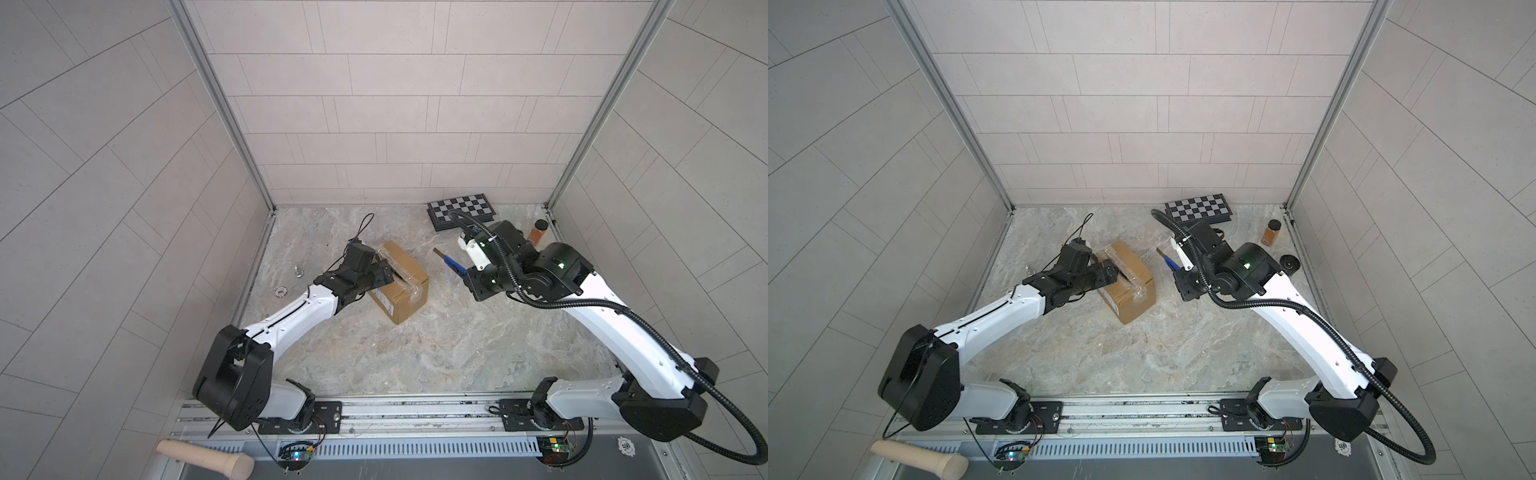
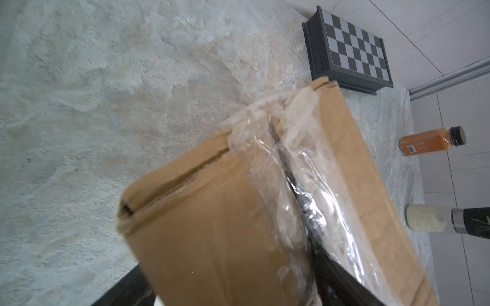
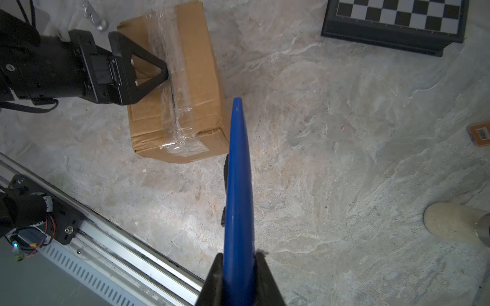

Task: Unpack the express box
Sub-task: 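Lower the box flat with the left gripper while the right lifts the knife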

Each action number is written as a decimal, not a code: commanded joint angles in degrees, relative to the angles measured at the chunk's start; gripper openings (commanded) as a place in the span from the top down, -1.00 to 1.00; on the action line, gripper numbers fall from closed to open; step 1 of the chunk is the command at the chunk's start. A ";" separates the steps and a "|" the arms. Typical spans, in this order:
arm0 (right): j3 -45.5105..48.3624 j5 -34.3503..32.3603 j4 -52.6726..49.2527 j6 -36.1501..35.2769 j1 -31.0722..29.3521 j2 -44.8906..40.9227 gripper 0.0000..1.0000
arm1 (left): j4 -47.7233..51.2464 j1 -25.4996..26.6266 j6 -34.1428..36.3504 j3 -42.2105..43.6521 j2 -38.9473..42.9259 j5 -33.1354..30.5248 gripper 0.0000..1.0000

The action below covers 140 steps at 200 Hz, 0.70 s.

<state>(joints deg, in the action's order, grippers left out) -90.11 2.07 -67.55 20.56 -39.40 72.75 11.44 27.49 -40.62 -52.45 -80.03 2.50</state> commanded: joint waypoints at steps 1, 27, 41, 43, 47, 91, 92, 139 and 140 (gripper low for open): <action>3.16 -0.61 3.48 2.19 1.53 -0.69 1.00 | 3.36 -1.36 3.96 -2.59 0.69 -0.25 -0.87; 7.84 0.16 7.08 2.99 2.08 -0.94 1.00 | 3.55 -1.65 5.38 -3.76 2.95 0.61 -0.91; 10.41 0.96 9.85 3.83 2.19 -0.94 1.00 | 3.16 -1.71 5.48 -3.54 4.59 0.97 -0.92; 10.68 1.11 10.23 3.98 2.15 -0.92 1.00 | 3.22 -1.73 5.47 -3.54 4.83 1.00 -0.92; 11.44 1.53 11.11 4.17 2.18 -0.80 1.00 | 3.23 -1.73 5.49 -3.46 5.27 0.95 -0.93; 17.61 6.25 20.79 5.63 2.14 0.77 1.00 | 3.94 -1.78 5.24 0.02 12.70 0.77 -0.95; 17.69 6.36 21.01 5.72 2.18 0.88 1.00 | 3.85 -1.80 5.18 0.22 12.88 0.81 -0.95; 17.79 10.08 28.12 5.29 2.18 6.08 1.00 | -7.03 -1.73 -1.42 12.98 18.49 6.02 -0.95; 17.74 10.20 28.23 5.29 2.20 6.17 1.00 | -7.30 -1.69 -1.58 13.16 18.50 6.15 -0.95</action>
<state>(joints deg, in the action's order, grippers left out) -71.64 9.37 -45.32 25.34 -37.39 76.97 9.87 25.89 -38.48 -44.31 -62.02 5.61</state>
